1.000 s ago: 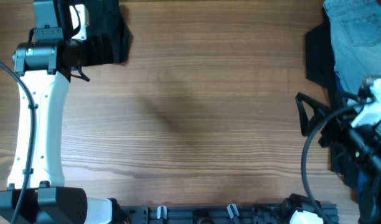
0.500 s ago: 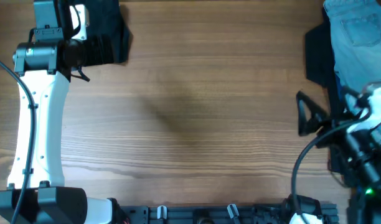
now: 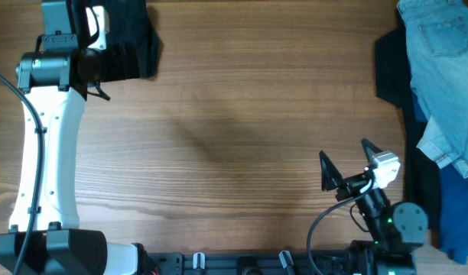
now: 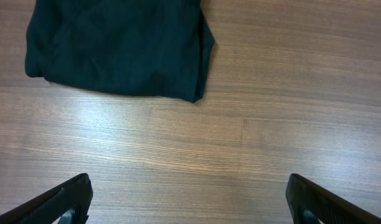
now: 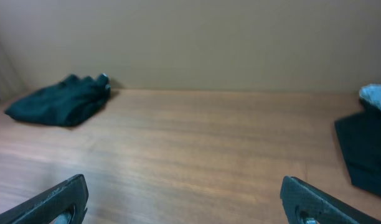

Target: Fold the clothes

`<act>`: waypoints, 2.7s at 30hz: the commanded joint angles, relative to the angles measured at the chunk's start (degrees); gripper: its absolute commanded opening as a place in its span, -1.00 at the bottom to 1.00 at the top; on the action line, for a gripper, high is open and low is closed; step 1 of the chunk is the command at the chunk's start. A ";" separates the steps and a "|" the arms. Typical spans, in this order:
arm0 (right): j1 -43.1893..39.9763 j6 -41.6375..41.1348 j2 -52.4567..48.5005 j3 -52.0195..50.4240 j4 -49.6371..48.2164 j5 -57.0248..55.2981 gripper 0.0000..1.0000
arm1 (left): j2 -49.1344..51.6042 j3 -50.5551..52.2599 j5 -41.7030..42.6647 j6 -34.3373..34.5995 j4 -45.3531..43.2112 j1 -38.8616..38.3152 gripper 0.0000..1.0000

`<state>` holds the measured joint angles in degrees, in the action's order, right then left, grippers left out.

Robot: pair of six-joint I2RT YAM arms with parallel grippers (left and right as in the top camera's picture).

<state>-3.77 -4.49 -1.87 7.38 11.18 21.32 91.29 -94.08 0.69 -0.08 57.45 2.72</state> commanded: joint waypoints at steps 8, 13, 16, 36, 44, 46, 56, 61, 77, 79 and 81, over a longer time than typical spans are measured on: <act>0.44 -0.04 1.70 -5.16 -8.28 -3.54 1.00 | -0.04 0.11 -0.33 0.57 -0.13 -0.11 1.00; 0.44 -0.02 1.70 -6.08 -10.69 -3.54 0.99 | -0.04 0.11 -0.33 0.55 -0.13 -0.11 1.00; 0.44 -0.04 1.68 -7.13 -12.87 -3.54 1.00 | -0.04 0.11 -0.33 0.57 -0.13 -0.11 1.00; 0.44 -0.07 1.33 -7.08 -12.85 -3.54 0.99 | -0.46 0.11 -0.35 0.55 -0.11 0.20 1.00; 0.44 -0.04 1.33 -7.08 -12.83 -3.54 1.00 | -16.37 3.34 -4.37 0.39 0.46 0.57 1.00; 0.44 -0.04 1.33 -7.08 -12.83 -3.54 0.99 | -21.99 9.18 -3.96 0.57 -1.84 1.18 1.00; 0.44 -0.04 1.33 -7.08 -12.83 -3.54 0.99 | -60.06 65.33 9.84 1.31 -41.55 2.27 1.00; 0.44 -0.07 1.33 -7.08 -12.83 -3.54 1.00 | -74.12 80.54 9.79 5.90 -48.78 2.27 1.00; 0.44 -0.02 1.33 -7.08 -12.83 -3.54 0.99 | -90.66 91.76 9.79 6.99 -60.54 1.14 1.00; 0.44 -0.07 1.33 -7.08 -12.83 -3.54 0.99 | -90.97 92.65 10.03 7.02 -64.35 1.14 1.00; 0.44 -0.07 1.33 -7.08 -12.83 -3.54 1.00 | -90.99 93.44 10.25 7.02 -66.53 1.14 1.00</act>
<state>-3.51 -4.49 -0.99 0.38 -1.37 17.91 1.04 -2.37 9.96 6.37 -6.90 4.12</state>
